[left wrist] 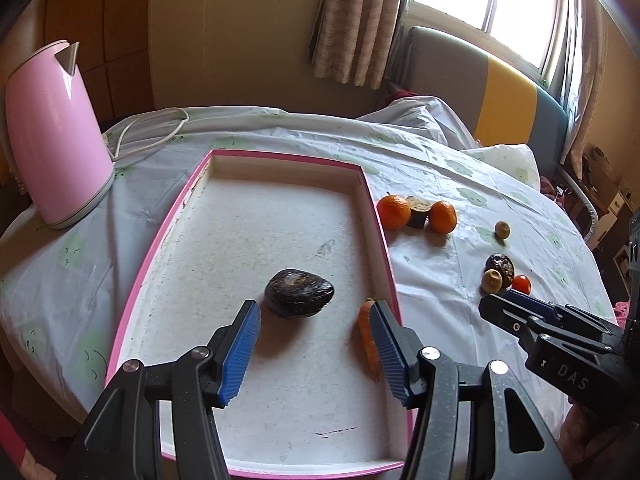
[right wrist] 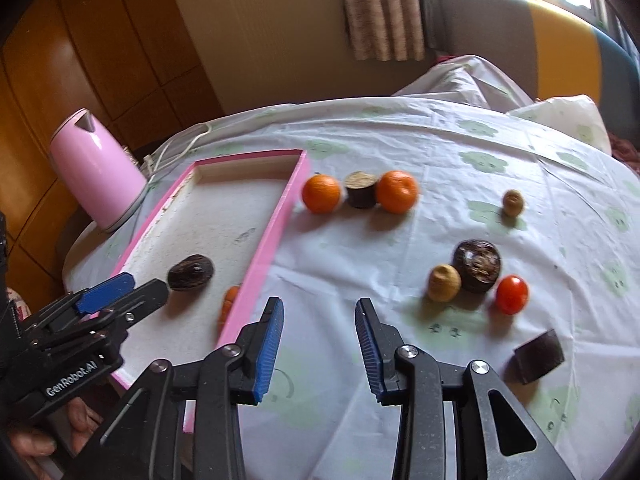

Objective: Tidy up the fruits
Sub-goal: 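Carry the carrot with the right gripper into the pink tray and release, then grasp an orange with the left gripper while the right grasps the dark eggplant piece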

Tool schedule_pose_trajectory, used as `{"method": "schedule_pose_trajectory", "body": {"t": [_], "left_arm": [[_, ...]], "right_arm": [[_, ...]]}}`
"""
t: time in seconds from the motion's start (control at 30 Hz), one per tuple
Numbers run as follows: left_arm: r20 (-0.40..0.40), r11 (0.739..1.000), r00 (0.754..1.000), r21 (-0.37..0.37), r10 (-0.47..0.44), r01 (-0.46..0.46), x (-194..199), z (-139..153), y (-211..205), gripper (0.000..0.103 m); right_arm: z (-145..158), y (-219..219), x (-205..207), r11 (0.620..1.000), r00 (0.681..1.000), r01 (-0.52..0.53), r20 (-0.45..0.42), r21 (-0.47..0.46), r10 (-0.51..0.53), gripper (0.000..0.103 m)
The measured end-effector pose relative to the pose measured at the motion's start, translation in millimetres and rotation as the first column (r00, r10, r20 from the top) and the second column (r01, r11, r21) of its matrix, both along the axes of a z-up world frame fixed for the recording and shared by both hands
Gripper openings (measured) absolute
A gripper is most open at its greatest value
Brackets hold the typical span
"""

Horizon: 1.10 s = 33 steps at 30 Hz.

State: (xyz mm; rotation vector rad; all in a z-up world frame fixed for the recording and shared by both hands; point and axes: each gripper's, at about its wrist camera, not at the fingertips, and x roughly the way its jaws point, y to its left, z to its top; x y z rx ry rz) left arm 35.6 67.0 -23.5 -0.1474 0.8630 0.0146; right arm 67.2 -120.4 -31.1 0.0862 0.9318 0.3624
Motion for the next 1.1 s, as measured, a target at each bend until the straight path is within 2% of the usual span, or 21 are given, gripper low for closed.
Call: {"method": "schedule_pose_trajectory", "body": {"t": [0.17, 0.27, 0.43, 0.5, 0.67, 0.77, 0.97, 1.1], "left_arm": [[-0.028, 0.999, 0.999, -0.023, -0.026, 0.025, 7.9, -2.4, -9.4, 0.058], [-0.033, 0.997, 0.997, -0.014, -0.074, 0.073, 12.3, -2.2, -19.9, 0.057], [-0.034, 0.982, 0.981, -0.013, -0.190, 0.189, 25.8, 2.6, -37.3, 0.050], [-0.042, 0.973, 0.973, -0.032, -0.228, 0.227, 36.2, 4.2, -41.4, 0.044], [-0.026, 0.948, 0.948, 0.016, -0.319, 0.319, 62.6, 10.8, -56.2, 0.037], [-0.036, 0.930, 0.931, 0.031, -0.364, 0.366, 81.9, 9.5, -65.5, 0.037], [-0.102, 0.915, 0.913, 0.045, -0.394, 0.400, 121.4, -6.3, -74.5, 0.037], [-0.136, 0.907, 0.906, 0.086, -0.400, 0.413, 139.8, -16.2, -80.4, 0.038]], "right_arm": [[-4.3, -24.1, -1.3, 0.996, 0.997, 0.079, 0.006, -0.030, -0.079, 0.043], [-6.5, -38.1, -1.1, 0.991, 0.992, 0.125, 0.015, -0.053, -0.124, 0.045], [-6.7, -56.9, -2.1, 0.982, 0.985, 0.175, 0.026, -0.071, -0.173, 0.045], [-6.5, -63.3, -2.2, 0.980, 0.982, 0.187, 0.026, -0.070, -0.186, 0.046], [-8.5, -73.9, -2.3, 0.975, 0.978, 0.209, 0.025, -0.071, -0.207, 0.047], [-9.6, -78.3, -2.2, 0.974, 0.976, 0.217, 0.023, -0.069, -0.216, 0.047], [-10.1, -83.0, 0.4, 0.972, 0.974, 0.225, 0.026, -0.065, -0.223, 0.048], [-7.7, -85.9, 2.5, 0.972, 0.974, 0.227, 0.033, -0.066, -0.226, 0.049]]}}
